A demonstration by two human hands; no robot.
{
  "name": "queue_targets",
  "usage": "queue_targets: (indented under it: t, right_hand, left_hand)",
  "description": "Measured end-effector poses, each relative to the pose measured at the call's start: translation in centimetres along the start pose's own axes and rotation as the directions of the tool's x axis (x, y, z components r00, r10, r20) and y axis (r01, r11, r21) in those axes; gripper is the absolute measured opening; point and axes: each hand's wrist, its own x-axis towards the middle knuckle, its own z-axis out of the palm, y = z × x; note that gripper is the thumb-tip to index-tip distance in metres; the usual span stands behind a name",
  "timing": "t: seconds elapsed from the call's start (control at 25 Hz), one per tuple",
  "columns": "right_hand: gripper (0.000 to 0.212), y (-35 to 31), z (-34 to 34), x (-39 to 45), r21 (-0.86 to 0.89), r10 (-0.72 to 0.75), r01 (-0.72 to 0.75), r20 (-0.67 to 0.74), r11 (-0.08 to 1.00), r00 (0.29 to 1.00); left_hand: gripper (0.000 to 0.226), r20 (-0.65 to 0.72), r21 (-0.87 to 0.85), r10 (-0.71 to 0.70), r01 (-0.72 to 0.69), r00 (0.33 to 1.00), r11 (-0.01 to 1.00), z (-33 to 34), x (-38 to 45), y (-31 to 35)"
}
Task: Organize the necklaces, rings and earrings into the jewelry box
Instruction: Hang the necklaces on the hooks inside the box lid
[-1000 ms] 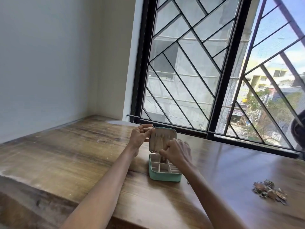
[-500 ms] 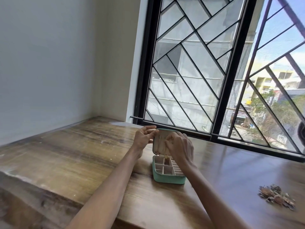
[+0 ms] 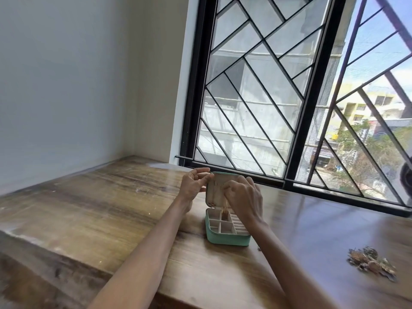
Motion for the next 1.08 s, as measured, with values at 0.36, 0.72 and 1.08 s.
queue_targets:
  t: [0.36, 0.72, 1.08]
  right_hand:
    - [0.022, 2.6, 0.2, -0.6, 0.539, 0.549, -0.550, 0.182, 0.638, 0.816]
    - [0.024, 3.0, 1.1, -1.6, 0.524, 0.518, -0.646, 0.389, 0.555, 0.761]
    - [0.023, 3.3, 0.6, -1.8, 0.561, 0.539, -0.638, 0.359, 0.528, 0.762]
  left_hand:
    - [0.028, 0.005, -0.001, -0.052, 0.052, 0.999, 0.999, -0.2, 0.1, -0.4]
    - [0.035, 0.013, 0.023, -0.182, 0.182, 0.983, 0.983, -0.4, -1.1, -0.7]
    - [0.038, 0.053, 0.247, -0.110, 0.094, 0.993, 0.965, 0.0, -2.0, -0.8]
